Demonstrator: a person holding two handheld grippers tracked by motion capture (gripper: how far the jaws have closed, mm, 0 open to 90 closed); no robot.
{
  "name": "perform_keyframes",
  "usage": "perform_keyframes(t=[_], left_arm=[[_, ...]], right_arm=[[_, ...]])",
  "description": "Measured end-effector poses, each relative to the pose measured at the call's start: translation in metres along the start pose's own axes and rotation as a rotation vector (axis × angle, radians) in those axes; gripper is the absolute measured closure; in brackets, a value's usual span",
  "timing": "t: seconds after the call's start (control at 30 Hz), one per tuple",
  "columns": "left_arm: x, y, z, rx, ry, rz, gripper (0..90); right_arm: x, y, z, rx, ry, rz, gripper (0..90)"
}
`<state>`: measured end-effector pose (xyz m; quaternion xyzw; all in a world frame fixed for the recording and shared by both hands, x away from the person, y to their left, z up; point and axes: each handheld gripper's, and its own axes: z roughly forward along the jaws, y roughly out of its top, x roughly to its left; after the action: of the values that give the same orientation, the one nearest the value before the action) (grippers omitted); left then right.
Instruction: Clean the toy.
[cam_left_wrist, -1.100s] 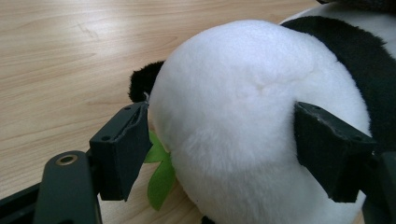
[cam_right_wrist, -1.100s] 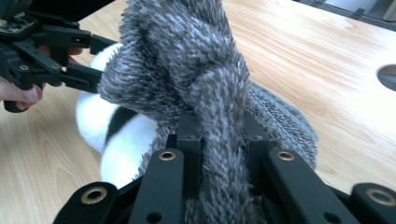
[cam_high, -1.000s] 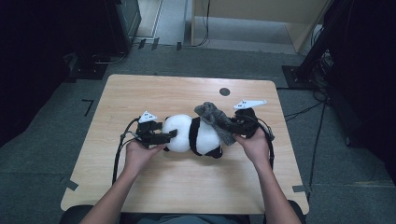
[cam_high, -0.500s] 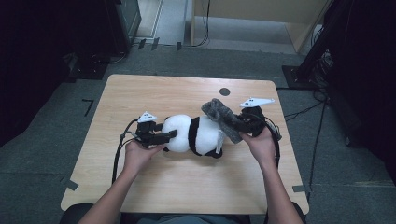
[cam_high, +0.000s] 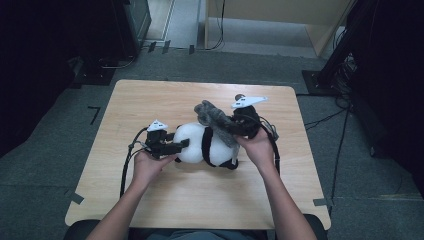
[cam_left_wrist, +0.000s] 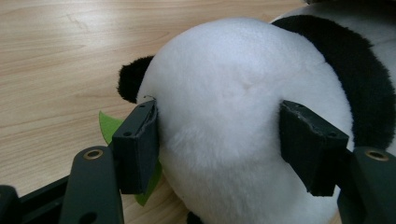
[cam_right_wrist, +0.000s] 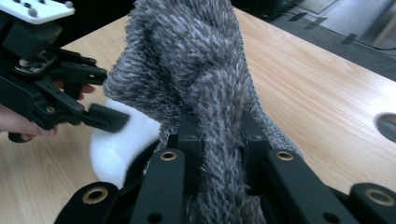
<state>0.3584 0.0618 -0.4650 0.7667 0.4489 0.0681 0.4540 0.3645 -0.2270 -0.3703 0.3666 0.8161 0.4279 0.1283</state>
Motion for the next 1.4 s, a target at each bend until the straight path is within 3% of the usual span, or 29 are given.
perform_keyframes(t=[0.4, 0.6, 0.87, 1.17, 1.4], left_arm=[[0.001, 0.000, 0.000, 0.000, -0.006, 0.006, 33.2], [0.003, 0.003, 0.000, 0.018, -0.020, -0.019, 32.8], [0.001, 0.003, -0.001, 0.008, -0.016, 0.036, 31.3], [-0.002, 0.001, -0.001, -0.011, -0.014, 0.038, 34.3], [-0.004, 0.001, -0.001, -0.007, -0.016, 0.040, 35.2]], right_arm=[[0.027, 0.012, 0.053, 0.079, 0.053, -0.054, 77.0], [0.036, 0.007, 0.073, 0.133, 0.052, -0.077, 76.8], [0.029, 0.002, 0.072, 0.113, 0.075, -0.051, 77.2], [0.027, 0.001, 0.067, 0.121, 0.073, -0.047, 76.9], [0.019, -0.005, 0.053, 0.113, 0.062, -0.040, 77.2]])
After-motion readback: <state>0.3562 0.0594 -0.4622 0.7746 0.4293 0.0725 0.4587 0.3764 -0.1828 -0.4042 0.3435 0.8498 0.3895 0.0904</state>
